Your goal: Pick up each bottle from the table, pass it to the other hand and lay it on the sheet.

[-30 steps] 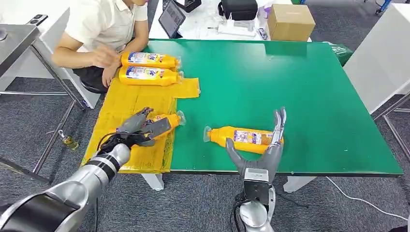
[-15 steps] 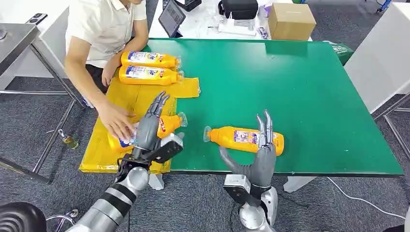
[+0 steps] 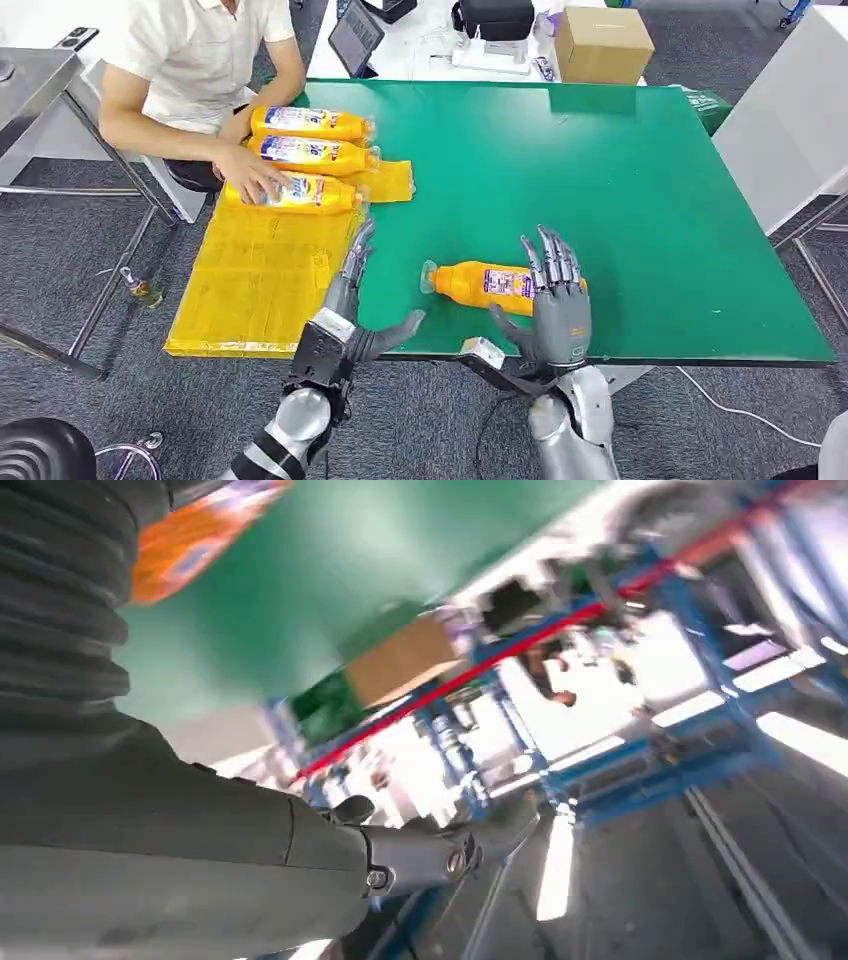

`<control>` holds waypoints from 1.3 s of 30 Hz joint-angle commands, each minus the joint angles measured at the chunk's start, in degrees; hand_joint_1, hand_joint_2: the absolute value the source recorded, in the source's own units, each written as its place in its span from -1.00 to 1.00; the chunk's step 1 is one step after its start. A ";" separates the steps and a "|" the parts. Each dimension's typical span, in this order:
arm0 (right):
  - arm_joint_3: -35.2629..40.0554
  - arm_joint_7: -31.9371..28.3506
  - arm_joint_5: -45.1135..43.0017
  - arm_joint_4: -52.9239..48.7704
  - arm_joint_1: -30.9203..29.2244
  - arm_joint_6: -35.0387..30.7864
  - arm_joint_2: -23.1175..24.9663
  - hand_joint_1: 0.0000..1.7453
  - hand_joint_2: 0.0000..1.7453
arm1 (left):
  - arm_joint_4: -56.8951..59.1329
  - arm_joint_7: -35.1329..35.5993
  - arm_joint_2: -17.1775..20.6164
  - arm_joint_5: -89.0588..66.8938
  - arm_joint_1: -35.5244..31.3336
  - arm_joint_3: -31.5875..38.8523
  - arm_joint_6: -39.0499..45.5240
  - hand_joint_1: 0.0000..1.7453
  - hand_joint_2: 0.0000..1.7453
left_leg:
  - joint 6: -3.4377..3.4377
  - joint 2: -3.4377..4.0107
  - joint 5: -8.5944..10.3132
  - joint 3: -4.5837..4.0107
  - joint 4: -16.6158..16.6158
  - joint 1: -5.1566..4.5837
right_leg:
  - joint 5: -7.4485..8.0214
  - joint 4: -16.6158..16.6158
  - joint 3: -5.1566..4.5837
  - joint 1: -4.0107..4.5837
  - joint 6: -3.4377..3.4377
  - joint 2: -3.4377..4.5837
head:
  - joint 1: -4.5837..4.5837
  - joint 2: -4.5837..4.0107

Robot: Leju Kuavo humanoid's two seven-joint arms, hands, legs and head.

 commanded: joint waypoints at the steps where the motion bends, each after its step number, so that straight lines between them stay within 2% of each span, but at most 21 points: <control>1: -9.84 7.95 6.83 12.67 -5.50 0.11 -3.62 -1.00 1.00 | 0.60 -0.01 0.95 0.78 1.23 -0.80 -0.91 -1.00 1.00 | 0.12 0.13 -0.11 0.36 -0.08 0.01 | -0.05 -0.15 0.37 0.06 -0.13 0.04 | 0.02 0.00; 4: -9.84 7.95 6.83 12.67 -5.50 0.11 -3.62 -1.00 1.00 | 0.60 -0.01 0.95 0.78 1.23 -0.80 -0.91 -1.00 1.00 | 0.14 0.04 -0.14 0.42 -0.07 -0.02 | -0.12 -0.12 0.47 0.05 -0.18 -0.08 | 0.04 0.00; 7: -9.84 7.95 6.83 12.67 -5.50 0.11 -3.62 -1.00 1.00 | 0.60 -0.01 0.95 0.78 1.23 -0.80 -0.91 -1.00 1.00 | 0.05 0.06 -0.05 0.16 -0.05 0.00 | -0.03 -0.07 0.16 0.03 -0.11 0.00 | 0.02 0.00; 8: -7.13 12.93 9.02 14.26 -6.19 0.11 -5.75 -1.00 1.00 | 0.07 0.28 1.00 1.07 1.73 -1.15 -1.43 -1.00 1.00 | 0.08 0.07 -0.09 0.31 -0.08 -0.02 | -0.08 -0.08 0.31 0.03 -0.16 -0.03 | 0.02 0.00; 9: -5.91 14.93 8.74 15.14 -6.57 0.11 -6.87 -1.00 1.00 | -0.05 0.47 1.05 1.28 1.90 -1.26 -1.75 -1.00 1.00 | 0.05 0.05 -0.04 0.12 -0.05 0.00 | -0.02 -0.06 0.13 0.03 -0.10 -0.01 | 0.02 0.00; 10: -4.46 16.53 8.93 15.81 -7.25 0.11 -8.56 -1.00 1.00 | -0.21 0.52 1.24 1.37 2.21 -1.61 -2.12 -1.00 1.00 | 0.10 0.14 -0.11 0.34 -0.07 0.00 | -0.06 -0.12 0.34 0.06 -0.17 0.03 | 0.00 0.00; 13: -3.49 18.00 9.08 18.90 -9.29 0.11 -10.34 -1.00 1.00 | 0.05 0.51 1.32 1.41 2.42 -2.37 -2.58 -1.00 1.00 | 0.10 0.18 -0.08 0.24 -0.06 -0.03 | -0.01 -0.10 0.22 0.02 -0.10 0.09 | -0.02 0.00; 18: 2.09 24.93 11.02 26.17 -11.66 0.11 -12.27 -1.00 1.00 | 0.14 2.11 1.14 2.47 2.32 -2.80 -3.76 -1.00 1.00 | 0.07 0.18 -0.06 0.17 -0.05 -0.01 | 0.01 -0.10 0.19 0.02 -0.10 0.12 | 0.04 0.00; 19: 3.75 27.00 11.04 27.45 -12.07 0.11 -12.99 -1.00 1.00 | 0.08 2.46 1.07 2.83 2.33 -2.69 -4.12 -1.00 1.00 | 0.16 0.31 -0.18 0.54 -0.10 -0.01 | -0.06 -0.17 0.53 0.07 -0.24 0.17 | 0.02 0.00; 20: 5.47 28.37 10.51 29.84 -13.15 0.11 -13.84 -1.00 1.00 | 0.17 2.75 0.95 3.15 2.23 -2.55 -4.39 -1.00 1.00 | 0.08 0.17 -0.08 0.23 -0.06 -0.02 | -0.01 -0.09 0.23 0.02 -0.13 0.09 | 0.02 0.00; 21: 6.33 28.74 9.87 31.46 -13.98 0.11 -14.42 -1.00 1.00 | 0.33 2.86 0.82 3.32 2.14 -2.49 -4.51 -1.00 1.00 | 0.11 0.22 -0.15 0.46 -0.09 -0.02 | -0.07 -0.13 0.46 0.05 -0.22 0.10 | 0.02 0.00; 22: 7.71 29.67 10.11 33.78 -15.27 0.11 -15.15 -1.00 1.00 | 0.59 2.93 0.66 3.49 1.94 -2.46 -4.64 -1.00 1.00 | 0.06 0.14 -0.03 0.11 -0.04 -0.02 | 0.02 -0.07 0.11 0.01 -0.08 0.08 | 0.02 0.00; 23: 9.00 30.01 8.70 35.97 -16.75 0.11 -15.65 -1.00 1.00 | 1.07 2.99 0.41 3.78 1.56 -2.47 -4.84 -1.00 1.00 | 0.09 0.21 -0.09 0.25 -0.04 -0.03 | -0.01 -0.08 0.24 0.02 -0.13 0.13 | 0.00 0.00; 26: 11.87 33.10 8.77 41.99 -20.11 3.42 -16.51 -1.00 1.00 | 1.96 3.34 -0.21 4.68 1.03 -2.53 -5.38 -1.00 1.00 | 0.17 0.34 -0.18 0.48 -0.03 -0.02 | -0.05 -0.11 0.45 0.06 -0.21 0.20 | 0.00 0.00; 30: 13.13 33.21 7.76 43.26 -21.23 4.73 -16.11 -1.00 1.00 | 2.11 3.58 -0.41 5.22 0.83 -2.76 -5.86 -1.00 1.00 | 0.21 0.30 -0.19 0.53 -0.02 -0.03 | -0.08 -0.12 0.53 0.06 -0.22 0.14 | 0.02 0.00; 31: 13.75 33.07 7.76 43.81 -21.61 5.41 -15.90 -1.00 1.00 | 2.33 3.74 -0.48 5.44 0.65 -2.89 -6.09 -1.00 1.00 | 0.12 0.12 -0.06 0.22 -0.02 -0.03 | -0.02 -0.06 0.23 0.02 -0.13 0.03 | 0.04 0.00; 33: 13.88 33.24 7.75 43.88 -21.73 5.45 -15.74 -1.00 1.00 | 2.43 3.74 -0.53 5.45 0.57 -2.96 -6.13 -1.00 1.00 | 0.13 0.13 -0.05 0.21 -0.02 -0.03 | -0.02 -0.06 0.23 0.02 -0.12 0.04 | 0.00 0.00; 36: 13.88 33.24 7.75 43.88 -21.73 5.45 -15.74 -1.00 1.00 | 2.43 3.74 -0.53 5.45 0.57 -2.96 -6.13 -1.00 1.00 | 0.22 0.22 -0.18 0.67 -0.08 -0.02 | -0.12 -0.13 0.66 0.09 -0.32 0.03 | 0.02 0.00; 37: 13.88 33.24 7.75 43.88 -21.73 5.45 -15.74 -1.00 1.00 | 2.43 3.74 -0.53 5.45 0.57 -2.96 -6.13 -1.00 1.00 | 0.11 0.06 0.01 0.19 -0.03 -0.03 | 0.00 -0.05 0.18 0.01 -0.10 -0.04 | 0.02 0.00; 39: 14.49 32.62 7.09 44.44 -21.96 6.32 -15.60 -1.00 1.00 | 2.66 4.00 -0.62 6.02 0.46 -2.93 -6.44 -1.00 1.00 | 0.10 0.04 0.01 0.22 -0.03 -0.03 | 0.00 -0.05 0.20 0.01 -0.09 -0.05 | 0.00 0.00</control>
